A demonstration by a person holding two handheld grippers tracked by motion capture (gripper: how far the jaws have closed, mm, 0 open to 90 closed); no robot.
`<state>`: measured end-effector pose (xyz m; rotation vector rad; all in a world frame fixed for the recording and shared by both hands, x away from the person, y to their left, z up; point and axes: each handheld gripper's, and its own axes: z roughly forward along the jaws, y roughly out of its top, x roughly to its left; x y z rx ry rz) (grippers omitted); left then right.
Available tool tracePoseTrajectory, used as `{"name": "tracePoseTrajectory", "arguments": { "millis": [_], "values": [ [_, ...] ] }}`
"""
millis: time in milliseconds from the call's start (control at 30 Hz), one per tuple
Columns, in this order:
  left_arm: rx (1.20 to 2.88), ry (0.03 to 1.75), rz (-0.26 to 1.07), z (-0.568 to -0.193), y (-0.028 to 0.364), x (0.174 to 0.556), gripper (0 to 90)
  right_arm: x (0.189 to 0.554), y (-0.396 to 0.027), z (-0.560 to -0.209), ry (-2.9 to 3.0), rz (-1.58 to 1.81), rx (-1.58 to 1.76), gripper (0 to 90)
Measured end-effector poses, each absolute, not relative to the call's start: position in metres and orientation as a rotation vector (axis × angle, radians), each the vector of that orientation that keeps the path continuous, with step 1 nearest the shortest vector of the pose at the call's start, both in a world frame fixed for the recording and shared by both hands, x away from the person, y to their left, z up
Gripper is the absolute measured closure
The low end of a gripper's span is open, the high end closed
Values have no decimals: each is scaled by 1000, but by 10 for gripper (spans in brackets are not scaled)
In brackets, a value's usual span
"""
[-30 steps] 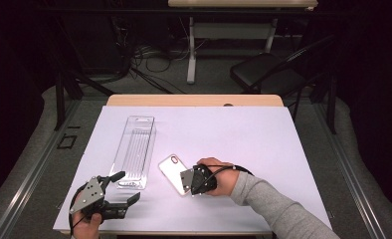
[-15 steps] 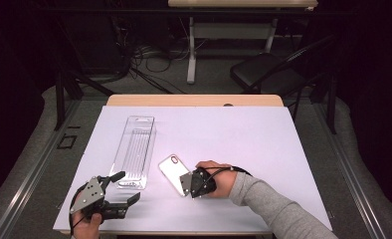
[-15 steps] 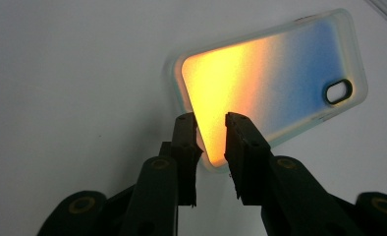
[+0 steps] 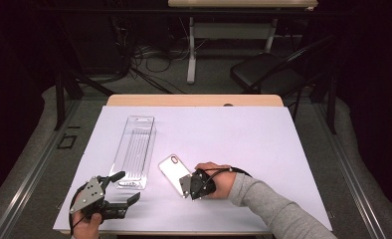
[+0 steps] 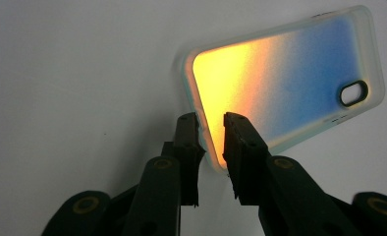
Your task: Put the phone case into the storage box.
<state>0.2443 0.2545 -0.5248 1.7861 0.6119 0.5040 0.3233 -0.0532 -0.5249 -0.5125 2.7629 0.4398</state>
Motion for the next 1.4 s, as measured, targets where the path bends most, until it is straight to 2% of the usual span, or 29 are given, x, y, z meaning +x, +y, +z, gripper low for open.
{"name": "tracePoseTrajectory", "arguments": {
  "millis": [1400],
  "values": [
    [1789,618,511,-525,255,244,154,323,-48,-533,2750,391,-595,802]
  ]
}}
